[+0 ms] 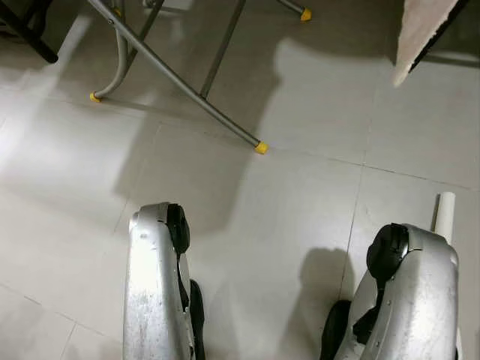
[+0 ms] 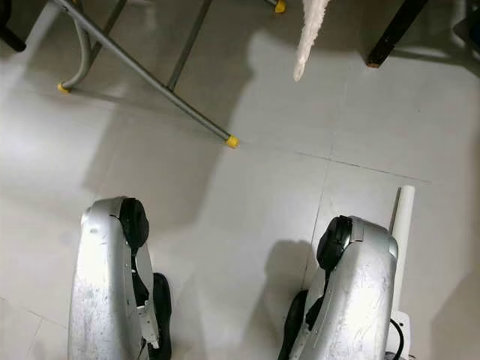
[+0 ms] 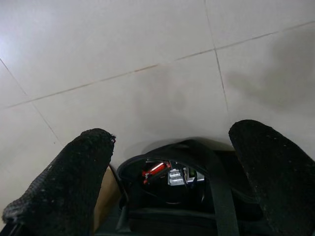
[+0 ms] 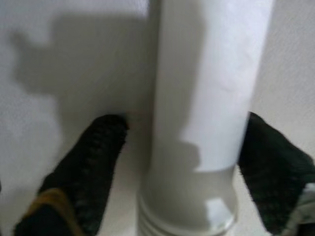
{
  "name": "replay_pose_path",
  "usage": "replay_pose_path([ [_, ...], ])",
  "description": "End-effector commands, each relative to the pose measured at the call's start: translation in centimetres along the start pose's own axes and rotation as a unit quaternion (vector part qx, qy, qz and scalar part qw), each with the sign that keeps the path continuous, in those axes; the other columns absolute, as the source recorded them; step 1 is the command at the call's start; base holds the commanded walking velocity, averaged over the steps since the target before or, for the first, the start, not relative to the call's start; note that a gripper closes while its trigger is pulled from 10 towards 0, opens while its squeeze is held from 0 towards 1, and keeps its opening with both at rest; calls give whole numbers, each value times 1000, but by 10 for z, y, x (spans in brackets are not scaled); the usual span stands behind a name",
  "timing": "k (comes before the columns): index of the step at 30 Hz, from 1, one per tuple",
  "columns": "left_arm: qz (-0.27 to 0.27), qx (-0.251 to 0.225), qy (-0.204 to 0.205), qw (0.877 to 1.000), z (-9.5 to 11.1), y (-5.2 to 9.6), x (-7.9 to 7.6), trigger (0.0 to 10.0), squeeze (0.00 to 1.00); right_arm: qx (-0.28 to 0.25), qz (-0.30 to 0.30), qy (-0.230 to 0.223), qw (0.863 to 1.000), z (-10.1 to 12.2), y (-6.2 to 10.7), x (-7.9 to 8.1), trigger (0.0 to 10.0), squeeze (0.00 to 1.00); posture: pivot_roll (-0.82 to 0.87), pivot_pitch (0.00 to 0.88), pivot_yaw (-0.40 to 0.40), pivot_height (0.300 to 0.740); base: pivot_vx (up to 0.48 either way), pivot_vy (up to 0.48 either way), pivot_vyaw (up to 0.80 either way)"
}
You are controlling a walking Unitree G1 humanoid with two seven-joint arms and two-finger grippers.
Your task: Building children table
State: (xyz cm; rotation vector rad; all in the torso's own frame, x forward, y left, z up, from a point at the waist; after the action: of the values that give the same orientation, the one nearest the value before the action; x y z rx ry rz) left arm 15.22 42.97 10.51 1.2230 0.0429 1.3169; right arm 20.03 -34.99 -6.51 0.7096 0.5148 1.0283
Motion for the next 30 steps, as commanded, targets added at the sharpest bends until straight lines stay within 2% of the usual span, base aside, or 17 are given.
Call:
replay_pose_path([
  [1, -13, 40, 8, 999, -23, 2, -8, 10000, 0, 57, 12, -18, 998, -38, 3, 3, 0, 0, 298, 528, 162, 300, 0, 0, 0],
  [8, -12, 46, 7, 999, -27, 3, -7, 10000, 0, 77, 38, -10, 996, -48, 2, 15, 0, 0, 299, 528, 163, 300, 0, 0, 0],
  [16, -13, 48, 6, 999, -30, 3, -8, 10000, 0, 83, 43, -19, 995, -51, 1, 16, 0, 0, 295, 531, 162, 300, 0, 0, 0],
  [18, -12, 48, 7, 999, -30, 2, -9, 10000, 0, 60, 40, -20, 997, -43, 1, 17, 0, 0, 288, 526, 159, 300, 0, 0, 0],
  [20, -12, 48, 7, 999, -30, 2, -9, 10000, 0, 60, 40, -20, 997, -43, 1, 17, 0, 0, 288, 526, 159, 300, 0, 0, 0],
  [22, -11, 46, 10, 999, -30, 0, -10, 10000, 0, 14, 48, -19, 999, -25, 1, 26, 0, 0, 283, 520, 153, 300, 0, 0, 0],
  [24, -11, 34, 21, 999, -27, -2, -13, 10000, 0, -56, 82, -15, 995, 5, 9, 51, 0, 0, 272, 516, 144, 300, 0, 0, 0],
  [25, -11, 34, 21, 999, -27, -2, -13, 10000, 0, -56, 82, -15, 995, 5, 9, 51, 0, 0, 272, 516, 144, 300, 0, 0, 0],
  [26, -11, 25, 28, 999, -23, -5, -15, 10000, 0, -92, 99, -14, 991, 20, 18, 63, 0, 0, 259, 510, 137, 300, 0, 0, 0],
  [27, -11, 25, 28, 999, -23, -5, -15, 10000, 0, -92, 99, -14, 991, 20, 18, 63, 0, 0, 259, 510, 137, 300, 0, 0, 0],
  [29, -11, 14, 36, 999, -19, -9, -19, 10000, 0, -151, 126, -8, 981, 45, 37, 78, 0, 0, 247, 504, 128, 300, 0, 0, 0],
  [30, -11, 14, 36, 999, -19, -9, -19, 10000, 0, -151, 126, -8, 981, 45, 37, 78, 0, 0, 247, 504, 128, 300, 0, 0, 0],
])
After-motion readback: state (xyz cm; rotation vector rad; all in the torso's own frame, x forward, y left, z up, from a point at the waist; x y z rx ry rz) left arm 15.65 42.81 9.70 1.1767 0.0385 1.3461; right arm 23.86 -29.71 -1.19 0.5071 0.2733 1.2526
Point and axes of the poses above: a point about 5 cm out from each wrist's last joint towards the gripper, its own y axis pointing back from the gripper into the wrist, its own z axis along the axis of the wrist's last joint, x = y × z, the point moved 5 cm from there along -y, pointing out of the wrist towards the gripper, and after that the axes turned 2 degrees about -y, right-handed, at the moved point
